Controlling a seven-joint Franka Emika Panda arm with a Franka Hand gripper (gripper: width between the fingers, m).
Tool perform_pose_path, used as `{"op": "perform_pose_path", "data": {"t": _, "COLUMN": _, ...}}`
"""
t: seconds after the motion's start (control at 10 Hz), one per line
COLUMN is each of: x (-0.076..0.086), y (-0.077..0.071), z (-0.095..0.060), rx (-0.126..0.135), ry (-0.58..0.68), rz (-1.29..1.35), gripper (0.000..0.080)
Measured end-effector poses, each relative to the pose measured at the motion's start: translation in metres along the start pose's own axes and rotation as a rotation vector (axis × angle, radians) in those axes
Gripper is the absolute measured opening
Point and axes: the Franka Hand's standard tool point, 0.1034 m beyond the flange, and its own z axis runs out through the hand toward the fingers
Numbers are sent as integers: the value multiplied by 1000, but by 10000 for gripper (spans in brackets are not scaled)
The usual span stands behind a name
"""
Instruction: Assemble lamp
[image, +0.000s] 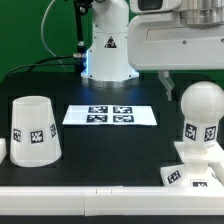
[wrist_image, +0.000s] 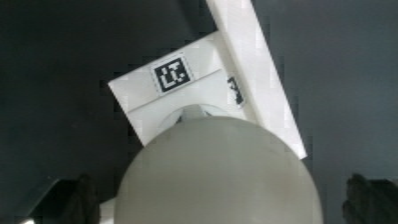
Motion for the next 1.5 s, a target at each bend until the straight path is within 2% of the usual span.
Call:
{"op": "perform_pose_path", "data": {"t": 0.1, "x": 2, "y": 1, "z": -2, "rx": -56, "ry": 18, "rz": -174, "gripper": 698}}
{"op": "perform_pose_path", "data": {"t": 0.2, "x": 3, "y": 0, "z": -1, "rx": -84, "ry": 29, "rz": -319, "gripper": 698}}
{"op": "perform_pose_path", "data": {"t": 0.3, "x": 6, "y": 1, "z": 1, "rx": -89, "ry": 41, "rz": -448, "gripper": 698}}
{"op": "perform_pose_path", "data": {"t": 0.5, "x": 7, "y": 0, "z": 3, "rx": -83, "ry": 51, "rz": -476, "gripper": 698}}
{"op": "perform_pose_path", "data": {"t": 0.6, "x": 7, "y": 0, "z": 3, "rx": -82, "ry": 51, "rz": -465, "gripper": 574}}
{"op": "perform_pose_path", "data": {"t": 0.9, "x": 7, "y": 0, "z": 3, "rx": -77, "ry": 55, "rz": -361, "gripper": 567}}
{"op": "perform_pose_path", "data": {"t": 1.2, "x": 6, "y": -1, "z": 3, "rx": -69, "ry": 75, "rz": -114, "gripper": 567}}
{"op": "perform_pose_path", "data": {"t": 1.5, "x": 7, "y": 2, "z": 4, "rx": -32, "ry": 88, "rz": 215, "gripper": 568}}
